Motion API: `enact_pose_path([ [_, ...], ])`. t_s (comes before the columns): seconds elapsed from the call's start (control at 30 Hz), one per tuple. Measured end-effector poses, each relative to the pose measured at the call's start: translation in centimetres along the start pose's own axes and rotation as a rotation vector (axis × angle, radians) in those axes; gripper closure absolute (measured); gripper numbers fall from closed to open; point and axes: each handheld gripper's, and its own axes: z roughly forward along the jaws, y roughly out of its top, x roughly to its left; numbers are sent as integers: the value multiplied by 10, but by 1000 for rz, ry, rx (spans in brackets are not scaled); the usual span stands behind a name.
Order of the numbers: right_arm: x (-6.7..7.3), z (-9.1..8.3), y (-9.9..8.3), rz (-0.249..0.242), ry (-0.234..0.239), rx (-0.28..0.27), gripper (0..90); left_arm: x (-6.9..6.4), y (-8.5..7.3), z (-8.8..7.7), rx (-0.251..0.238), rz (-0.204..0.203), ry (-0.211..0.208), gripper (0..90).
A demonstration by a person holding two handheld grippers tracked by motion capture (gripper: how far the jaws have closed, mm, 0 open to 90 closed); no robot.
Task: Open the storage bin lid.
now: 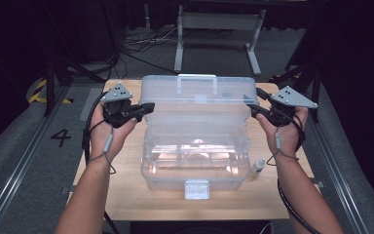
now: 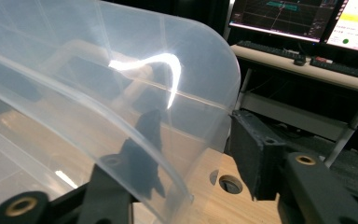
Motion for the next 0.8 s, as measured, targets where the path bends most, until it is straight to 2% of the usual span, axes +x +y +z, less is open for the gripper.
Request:
enact_pose_path([
  [0.13,4,-1,-1,-3,-34,-17,586,-2,-2,-1,7,-5,-11,881],
  [0.23,3,-2,1,12,-33,-29,591,-3,-3,-4,-2,-35,-66,841],
  [0.27,4,-2,2,11,-39,-35,597,-3,-3,-5,-2,-38,-70,834],
  [0.5,3,-4,5,-5,-64,-30,689,-5,-7,-11,6,-31,-47,820],
  [0.73,1,-1,6,-8,-69,-19,702,-5,-17,-25,25,-26,-45,822],
  [0.8,-1,0,6,4,-62,-14,703,-7,-21,-31,29,-20,-49,822],
])
